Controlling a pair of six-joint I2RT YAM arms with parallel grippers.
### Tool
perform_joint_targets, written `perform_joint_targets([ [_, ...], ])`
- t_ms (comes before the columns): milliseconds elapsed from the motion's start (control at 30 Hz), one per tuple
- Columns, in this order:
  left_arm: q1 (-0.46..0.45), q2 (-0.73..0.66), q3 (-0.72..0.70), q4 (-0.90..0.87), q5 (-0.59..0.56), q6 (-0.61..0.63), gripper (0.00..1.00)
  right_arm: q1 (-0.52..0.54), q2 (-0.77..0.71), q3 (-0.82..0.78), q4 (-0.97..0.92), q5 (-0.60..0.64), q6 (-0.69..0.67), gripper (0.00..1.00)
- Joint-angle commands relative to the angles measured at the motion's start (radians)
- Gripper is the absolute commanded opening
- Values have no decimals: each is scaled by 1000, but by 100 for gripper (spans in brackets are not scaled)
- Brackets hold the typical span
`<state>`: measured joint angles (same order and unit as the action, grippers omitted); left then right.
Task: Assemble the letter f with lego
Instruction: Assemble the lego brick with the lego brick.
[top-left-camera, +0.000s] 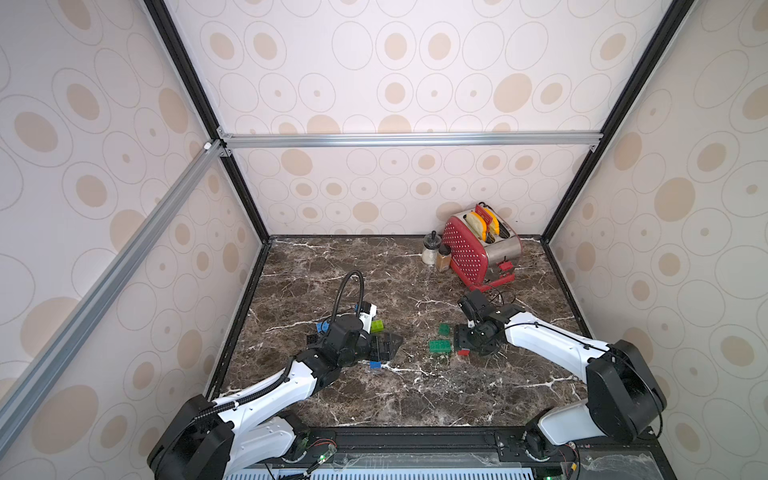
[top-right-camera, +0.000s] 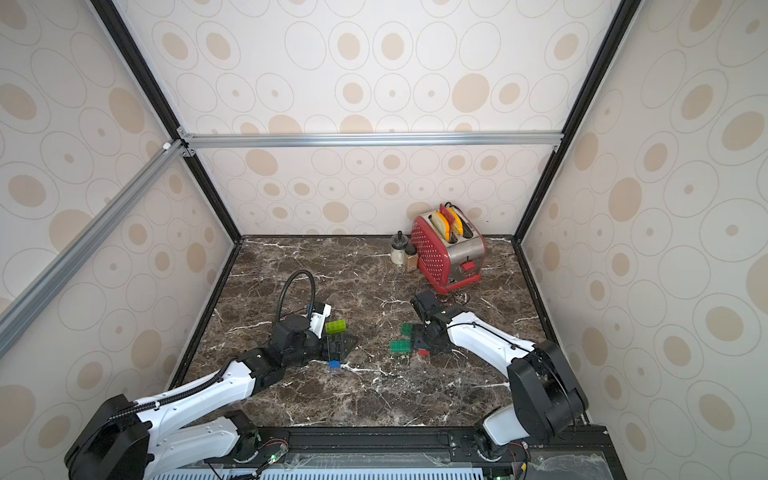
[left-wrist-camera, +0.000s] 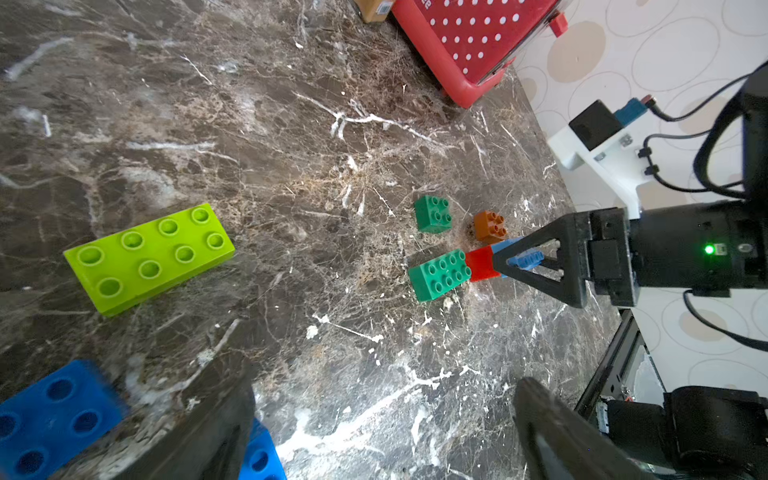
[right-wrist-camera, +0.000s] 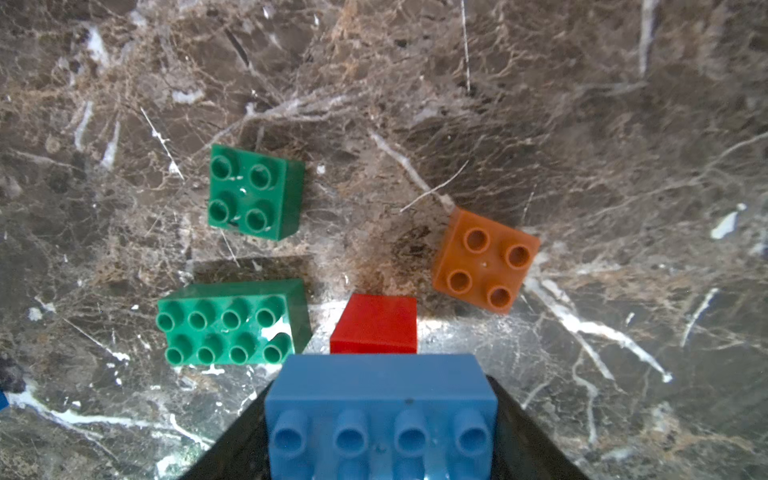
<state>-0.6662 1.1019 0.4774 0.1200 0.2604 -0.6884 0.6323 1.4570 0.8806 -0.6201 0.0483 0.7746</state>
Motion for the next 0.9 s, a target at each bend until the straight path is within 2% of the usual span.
perform_joint_targets([
  [0,7,7,13,19,-1,5,99,11,14,17,-28,23,-4,72],
  [867,7,20,19,20,9,-1,99,44,51,58,-53,51,-22,69],
])
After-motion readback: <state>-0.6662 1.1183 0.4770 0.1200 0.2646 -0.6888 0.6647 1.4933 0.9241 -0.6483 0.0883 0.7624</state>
